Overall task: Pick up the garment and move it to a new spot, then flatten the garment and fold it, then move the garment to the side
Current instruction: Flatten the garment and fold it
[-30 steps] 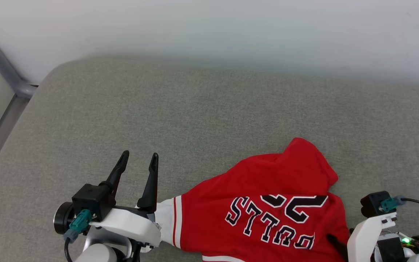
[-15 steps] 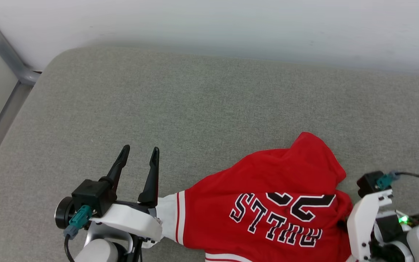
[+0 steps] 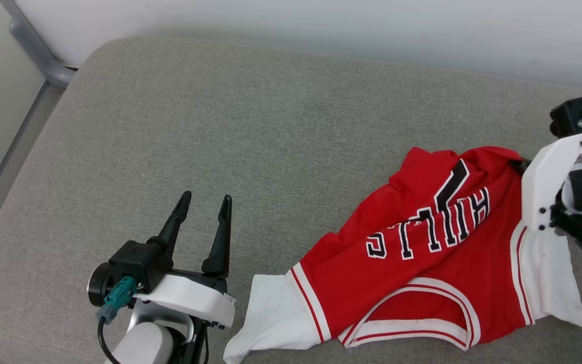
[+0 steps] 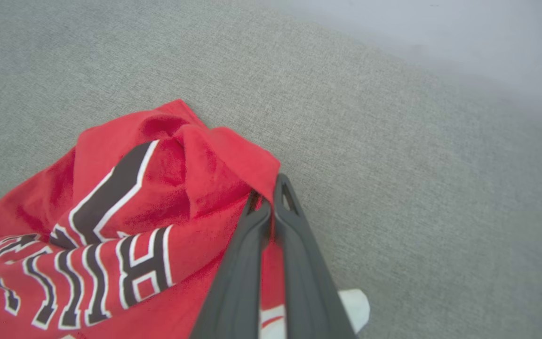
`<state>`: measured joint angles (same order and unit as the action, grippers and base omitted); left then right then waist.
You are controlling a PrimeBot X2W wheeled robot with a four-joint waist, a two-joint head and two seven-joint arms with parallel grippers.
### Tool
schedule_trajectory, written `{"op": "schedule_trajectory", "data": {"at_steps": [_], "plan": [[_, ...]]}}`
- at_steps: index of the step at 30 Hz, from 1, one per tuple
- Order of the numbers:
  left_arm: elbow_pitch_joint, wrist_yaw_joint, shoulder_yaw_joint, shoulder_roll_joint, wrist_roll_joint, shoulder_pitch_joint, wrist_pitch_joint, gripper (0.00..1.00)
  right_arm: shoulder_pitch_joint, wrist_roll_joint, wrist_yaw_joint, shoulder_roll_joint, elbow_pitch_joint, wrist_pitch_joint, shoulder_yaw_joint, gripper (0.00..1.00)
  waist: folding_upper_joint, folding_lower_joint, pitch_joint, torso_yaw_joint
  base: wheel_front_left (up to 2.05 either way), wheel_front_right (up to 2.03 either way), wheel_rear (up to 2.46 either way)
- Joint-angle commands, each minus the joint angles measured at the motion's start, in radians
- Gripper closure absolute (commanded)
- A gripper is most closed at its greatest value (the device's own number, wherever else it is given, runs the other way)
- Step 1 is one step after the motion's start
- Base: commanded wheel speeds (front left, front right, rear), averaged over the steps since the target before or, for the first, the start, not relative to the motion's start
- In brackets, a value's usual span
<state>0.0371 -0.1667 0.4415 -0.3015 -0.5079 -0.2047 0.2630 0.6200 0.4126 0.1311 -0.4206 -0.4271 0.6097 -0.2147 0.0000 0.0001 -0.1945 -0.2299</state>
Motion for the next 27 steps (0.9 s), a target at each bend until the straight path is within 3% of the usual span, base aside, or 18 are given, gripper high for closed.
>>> {"op": "schedule_trajectory", "data": {"at_steps": [1,2,3,4,11,19,27], "plan": [[0.008,0.011,-0.009,0.008,0.008,-0.005,0.002,0.00,0.007,-0.001,-0.001,0.018,-0.030,-0.025,-0.008,1.00,0.0000,-0.0001,-0.005,-0.006,0.00,0.00,0.00],[0.012,0.014,-0.014,0.013,0.012,-0.002,0.002,0.00,0.007,0.005,-0.001,0.030,-0.051,-0.041,-0.009,0.61,0.0000,-0.0001,-0.005,-0.006,0.00,0.00,0.00],[0.017,0.017,-0.018,0.016,0.014,0.002,0.002,0.00,0.002,0.009,-0.001,0.040,-0.066,-0.057,-0.012,0.14,0.0000,-0.0001,-0.003,-0.006,0.00,0.00,0.00],[0.021,0.020,-0.023,0.018,0.016,0.006,0.002,0.00,-0.006,0.010,-0.001,0.047,-0.084,-0.078,-0.011,0.00,0.0000,-0.0001,0.000,-0.005,0.00,0.00,0.00],[0.057,0.039,-0.049,0.024,0.035,0.028,0.002,0.00,-0.063,-0.005,-0.001,0.097,-0.144,-0.357,0.022,0.00,0.0000,-0.0001,0.048,0.021,0.00,0.00,0.00],[0.073,0.030,-0.069,0.013,0.040,0.069,0.002,0.00,-0.163,-0.097,-0.001,0.155,-0.101,-0.706,0.073,0.00,0.0000,-0.0001,0.127,0.075,0.00,0.00,0.00],[0.074,0.011,-0.076,-0.001,0.030,0.120,-0.003,0.00,-0.330,-0.152,-0.001,0.212,0.031,-0.777,0.123,0.00,0.0000,-0.0001,0.198,0.124,0.00,0.00,0.00]]}}
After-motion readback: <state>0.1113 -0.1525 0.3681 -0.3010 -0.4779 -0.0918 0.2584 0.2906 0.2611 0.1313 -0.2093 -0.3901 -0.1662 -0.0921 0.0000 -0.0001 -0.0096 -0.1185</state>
